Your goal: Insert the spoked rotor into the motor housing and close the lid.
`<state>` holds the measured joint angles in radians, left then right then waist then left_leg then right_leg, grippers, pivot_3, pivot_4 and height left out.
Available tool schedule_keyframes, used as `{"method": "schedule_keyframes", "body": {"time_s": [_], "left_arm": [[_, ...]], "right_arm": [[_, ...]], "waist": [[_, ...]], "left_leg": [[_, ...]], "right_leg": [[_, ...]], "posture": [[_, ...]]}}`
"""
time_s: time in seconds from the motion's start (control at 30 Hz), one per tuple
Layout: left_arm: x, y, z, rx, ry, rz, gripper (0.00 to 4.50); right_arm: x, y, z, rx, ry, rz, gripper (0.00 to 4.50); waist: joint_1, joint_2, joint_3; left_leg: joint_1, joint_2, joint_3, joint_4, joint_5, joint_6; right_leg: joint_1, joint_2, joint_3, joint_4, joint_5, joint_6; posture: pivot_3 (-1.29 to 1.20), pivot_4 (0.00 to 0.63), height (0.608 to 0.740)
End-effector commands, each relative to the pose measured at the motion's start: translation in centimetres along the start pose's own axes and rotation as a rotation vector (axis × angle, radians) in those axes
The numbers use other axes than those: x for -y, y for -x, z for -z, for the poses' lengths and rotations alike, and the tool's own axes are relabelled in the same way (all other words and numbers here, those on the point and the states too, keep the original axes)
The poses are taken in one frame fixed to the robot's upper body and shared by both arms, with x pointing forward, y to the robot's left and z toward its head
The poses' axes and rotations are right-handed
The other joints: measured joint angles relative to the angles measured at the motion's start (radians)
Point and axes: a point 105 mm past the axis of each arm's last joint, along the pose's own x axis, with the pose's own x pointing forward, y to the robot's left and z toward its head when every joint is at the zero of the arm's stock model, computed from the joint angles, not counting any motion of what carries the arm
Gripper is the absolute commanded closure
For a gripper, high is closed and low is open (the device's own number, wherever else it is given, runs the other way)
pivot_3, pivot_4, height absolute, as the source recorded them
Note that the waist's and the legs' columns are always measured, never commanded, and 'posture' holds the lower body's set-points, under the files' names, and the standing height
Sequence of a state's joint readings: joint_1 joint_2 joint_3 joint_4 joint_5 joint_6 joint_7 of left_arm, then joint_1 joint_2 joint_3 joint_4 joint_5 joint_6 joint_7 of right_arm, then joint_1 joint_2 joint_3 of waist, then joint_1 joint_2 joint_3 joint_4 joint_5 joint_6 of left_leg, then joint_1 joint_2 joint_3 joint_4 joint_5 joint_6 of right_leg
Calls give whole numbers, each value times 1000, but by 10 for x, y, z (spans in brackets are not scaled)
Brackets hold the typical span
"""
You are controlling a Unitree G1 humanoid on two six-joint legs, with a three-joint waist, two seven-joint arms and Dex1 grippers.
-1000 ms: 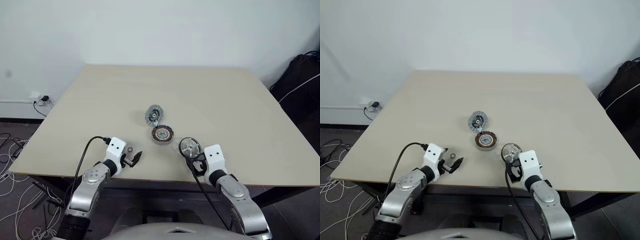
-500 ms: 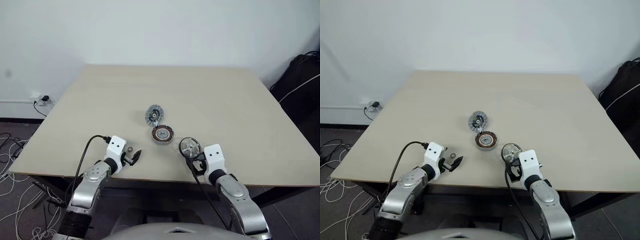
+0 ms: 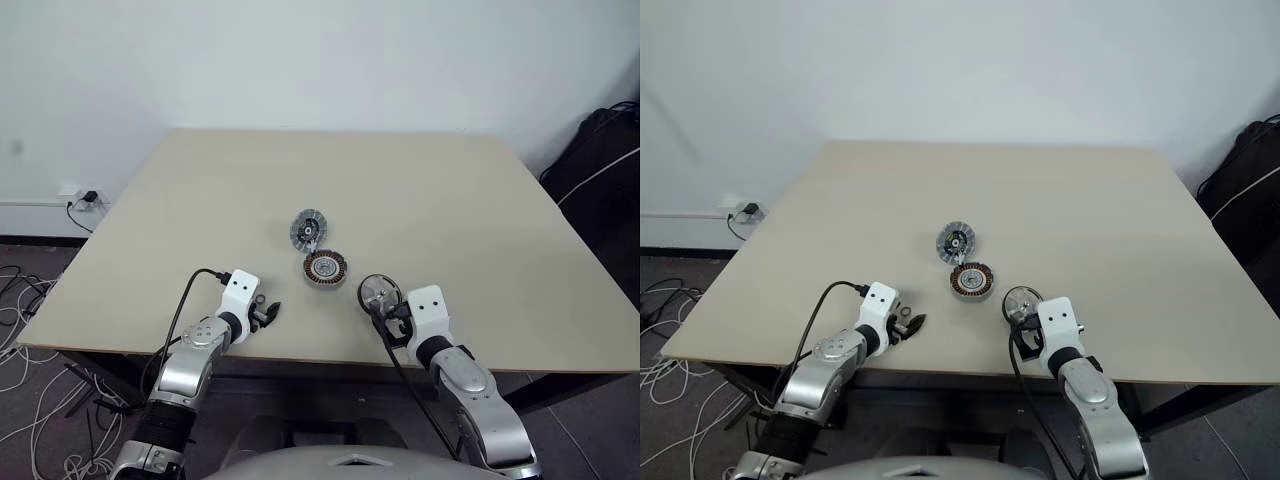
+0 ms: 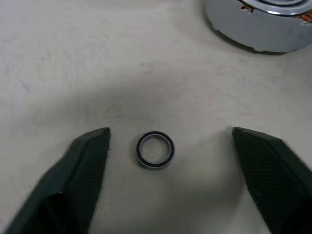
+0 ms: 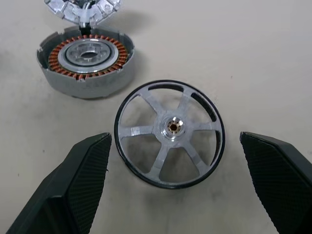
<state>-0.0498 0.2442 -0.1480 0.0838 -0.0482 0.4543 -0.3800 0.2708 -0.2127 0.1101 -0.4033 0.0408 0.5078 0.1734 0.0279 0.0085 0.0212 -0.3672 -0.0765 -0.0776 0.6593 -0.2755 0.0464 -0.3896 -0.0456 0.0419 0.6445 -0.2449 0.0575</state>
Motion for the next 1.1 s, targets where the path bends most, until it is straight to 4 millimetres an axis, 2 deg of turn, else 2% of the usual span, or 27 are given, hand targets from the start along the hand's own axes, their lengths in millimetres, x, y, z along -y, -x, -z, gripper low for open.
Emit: {"method": "schedule_keyframes", "body": {"time_s": [0.03,0.23,0.3,0.37,0.5,0.6,0.83,1.1], "left_arm": [[-1,3,-3,-2,-22,2,1894],[-1,9,-4,-9,-33,1,3788],[0,10,-8,6,-36,4,3815],[6,11,-22,63,-40,28,3815],[29,10,-51,171,-54,123,3815],[44,4,-65,212,-82,175,3815],[65,-21,-91,272,-127,226,3815],[74,-50,-102,272,-140,247,3815]], "right_arm": [[4,3,-14,60,7,26,0],[4,3,-13,60,4,31,0],[4,3,-13,60,4,29,0],[3,3,-14,61,5,25,0],[1,0,-15,62,9,12,0],[0,-2,-16,64,14,3,0],[-2,-4,-18,68,17,-8,0],[-4,-3,-19,78,4,7,0]], "waist": [[0,0,0],[0,0,0],[0,0,0],[0,0,0],[1,0,0],[1,0,0],[1,0,0],[1,-1,1]], "left_leg": [[0,0,0,0,0,0],[0,0,0,0,0,0],[0,0,0,0,0,0],[0,0,0,0,0,0],[-1,0,0,0,0,0],[-1,0,0,0,0,0],[-1,0,0,0,0,0],[-2,-1,0,1,3,5]], "right_leg": [[0,0,0,0,0,0],[0,0,0,0,0,0],[0,0,0,0,0,0],[0,0,0,0,0,0],[-1,-1,0,0,0,0],[-1,-1,0,0,0,0],[-1,0,0,0,0,0],[-2,0,0,0,1,1]], "posture": [[0,0,740],[0,0,740],[0,0,740],[0,0,740],[0,0,740],[0,0,740],[0,0,740],[0,0,740]]}}
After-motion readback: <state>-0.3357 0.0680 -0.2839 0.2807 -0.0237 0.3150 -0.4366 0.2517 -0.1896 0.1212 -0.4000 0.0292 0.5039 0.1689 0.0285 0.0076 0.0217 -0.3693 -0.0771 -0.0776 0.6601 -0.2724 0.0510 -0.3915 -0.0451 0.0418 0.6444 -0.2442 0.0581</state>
